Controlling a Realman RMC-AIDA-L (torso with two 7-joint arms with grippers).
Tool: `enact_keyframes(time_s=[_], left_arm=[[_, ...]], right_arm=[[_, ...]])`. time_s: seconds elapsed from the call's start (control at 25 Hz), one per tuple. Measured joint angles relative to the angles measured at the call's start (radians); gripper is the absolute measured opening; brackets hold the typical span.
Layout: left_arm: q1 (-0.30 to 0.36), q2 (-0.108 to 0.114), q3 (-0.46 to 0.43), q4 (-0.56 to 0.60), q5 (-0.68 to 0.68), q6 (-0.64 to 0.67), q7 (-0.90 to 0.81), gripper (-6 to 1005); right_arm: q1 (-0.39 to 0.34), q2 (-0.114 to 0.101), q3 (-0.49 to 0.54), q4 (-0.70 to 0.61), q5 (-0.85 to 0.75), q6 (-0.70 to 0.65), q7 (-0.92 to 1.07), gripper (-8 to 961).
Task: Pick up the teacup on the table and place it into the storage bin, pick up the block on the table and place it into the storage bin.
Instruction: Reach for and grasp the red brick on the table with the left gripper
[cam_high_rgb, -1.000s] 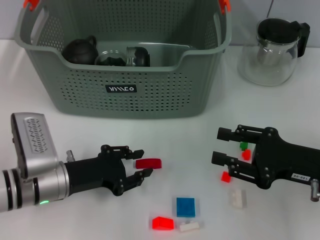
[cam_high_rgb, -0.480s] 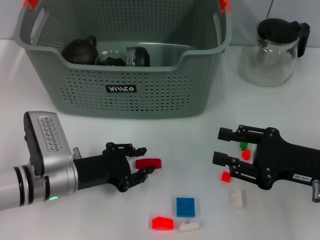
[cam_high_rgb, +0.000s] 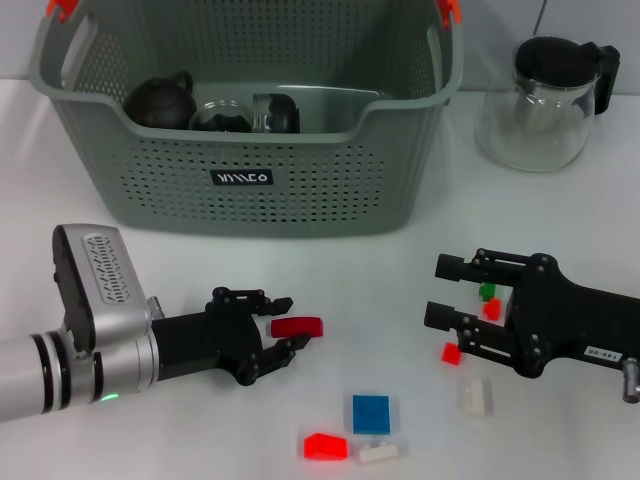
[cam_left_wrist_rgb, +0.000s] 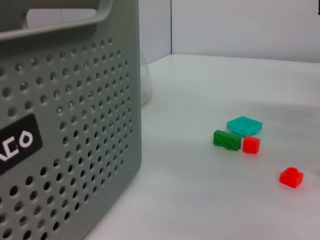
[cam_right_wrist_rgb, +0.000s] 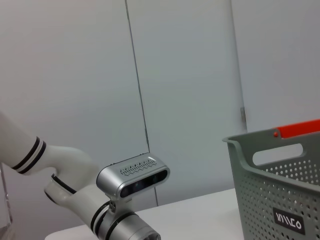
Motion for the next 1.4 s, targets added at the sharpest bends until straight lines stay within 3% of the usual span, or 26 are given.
enact_keyframes(time_s=[1.36, 1.4], left_arm=[[-0.008, 0.003, 0.021, -0.013, -0.004, -0.033, -0.035, 455], [-0.011, 0.003, 0.022, -0.013, -0.002, -0.044, -0.047, 410]], right_arm=[[-0.001, -0.002, 0.008, 0.000, -0.002, -0.003, 0.000, 564], [0.000, -0.002, 0.008, 0.000, -0.002, -0.003, 0.000, 564]])
